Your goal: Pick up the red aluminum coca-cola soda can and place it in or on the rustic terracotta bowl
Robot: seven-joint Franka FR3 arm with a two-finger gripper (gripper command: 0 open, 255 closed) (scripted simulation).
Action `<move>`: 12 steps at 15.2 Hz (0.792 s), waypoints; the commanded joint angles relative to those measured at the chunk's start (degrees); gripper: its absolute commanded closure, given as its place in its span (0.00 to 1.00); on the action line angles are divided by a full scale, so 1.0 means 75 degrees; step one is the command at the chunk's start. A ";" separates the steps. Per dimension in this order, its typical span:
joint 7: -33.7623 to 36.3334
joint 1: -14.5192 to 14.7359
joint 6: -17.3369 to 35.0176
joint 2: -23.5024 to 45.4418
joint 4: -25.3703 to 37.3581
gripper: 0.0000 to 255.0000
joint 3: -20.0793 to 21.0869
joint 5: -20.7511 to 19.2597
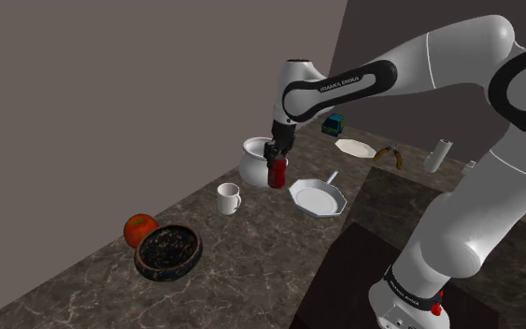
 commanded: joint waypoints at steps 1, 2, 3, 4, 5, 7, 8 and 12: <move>0.0436 0.0191 -0.0017 0.0162 0.0182 1.00 0.0247 0.0020; 0.0622 0.0275 -0.0044 0.0231 0.0277 1.00 0.0351 0.0023; 0.0808 0.0359 -0.0073 0.0306 0.0382 1.00 0.0454 0.0024; 0.0993 0.0442 -0.0104 0.0389 0.0495 1.00 0.0555 0.0022; 0.1178 0.0524 -0.0136 0.0478 0.0616 1.00 0.0655 0.0017; 0.1545 0.0689 -0.0208 0.0678 0.0885 1.00 0.0846 -0.0004; 0.1728 0.0770 -0.0248 0.0787 0.1033 1.00 0.0940 -0.0020; 0.2452 0.1105 -0.0436 0.1290 0.1713 1.00 0.1283 -0.0123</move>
